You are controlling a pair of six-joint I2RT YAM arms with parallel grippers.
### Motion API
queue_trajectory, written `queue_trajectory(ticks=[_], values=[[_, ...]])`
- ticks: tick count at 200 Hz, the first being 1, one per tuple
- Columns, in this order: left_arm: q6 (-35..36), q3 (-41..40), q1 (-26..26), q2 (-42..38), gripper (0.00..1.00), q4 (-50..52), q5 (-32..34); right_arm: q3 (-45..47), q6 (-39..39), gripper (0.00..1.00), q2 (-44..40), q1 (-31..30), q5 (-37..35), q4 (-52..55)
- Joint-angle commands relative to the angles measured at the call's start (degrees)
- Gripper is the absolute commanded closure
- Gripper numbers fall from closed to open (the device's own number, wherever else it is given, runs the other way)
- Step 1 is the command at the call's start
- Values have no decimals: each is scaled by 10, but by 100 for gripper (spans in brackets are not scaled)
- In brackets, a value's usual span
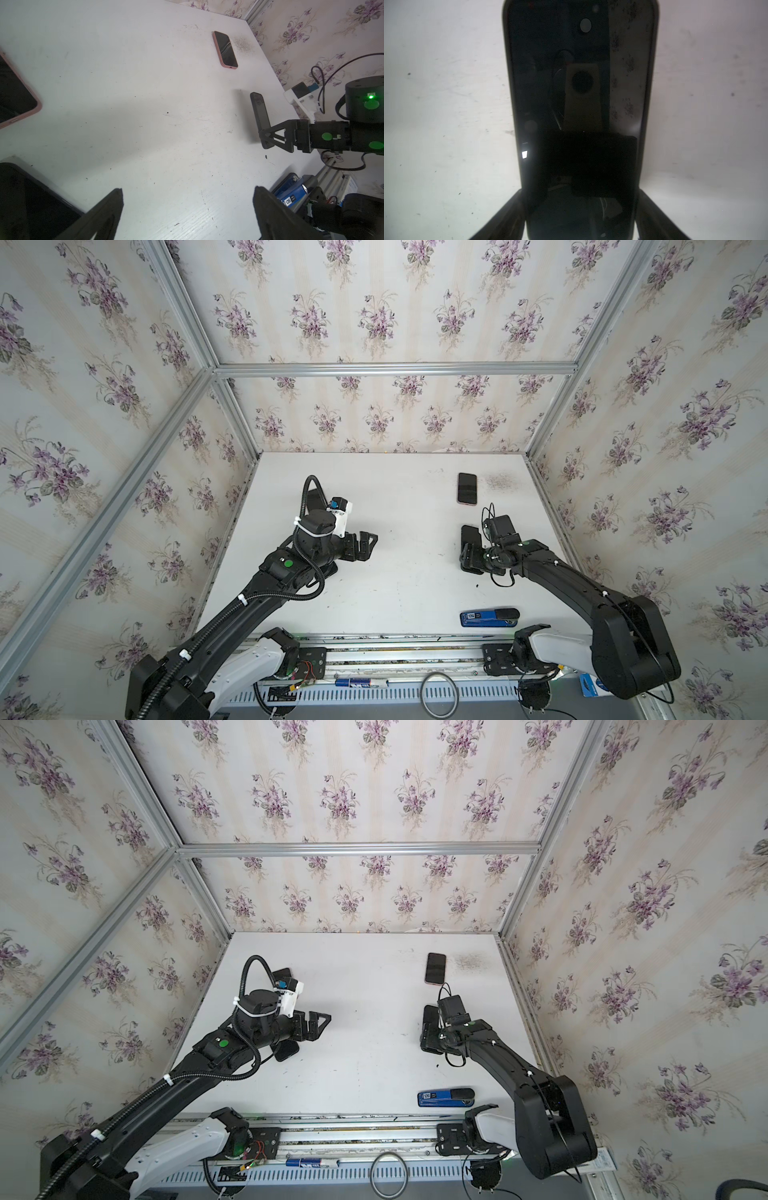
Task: Take the phone out of the phone case
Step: Pick up the phone from the middle-right of the table, then pass the phone.
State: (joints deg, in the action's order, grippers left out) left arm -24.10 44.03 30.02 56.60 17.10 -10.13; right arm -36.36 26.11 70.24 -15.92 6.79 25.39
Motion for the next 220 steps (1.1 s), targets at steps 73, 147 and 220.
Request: queue_trajectory(ticks=[73, 147, 220], values=[[-75, 37, 0, 62, 0, -134, -141, 5, -16, 56, -95, -179, -48, -171], [-85, 62, 14, 129, 3, -161, -198, -6, -75, 59, -94, -300, -107, -219], [-91, 71, 18, 172, 22, -161, -196, -13, -96, 61, -82, -353, -106, -244]])
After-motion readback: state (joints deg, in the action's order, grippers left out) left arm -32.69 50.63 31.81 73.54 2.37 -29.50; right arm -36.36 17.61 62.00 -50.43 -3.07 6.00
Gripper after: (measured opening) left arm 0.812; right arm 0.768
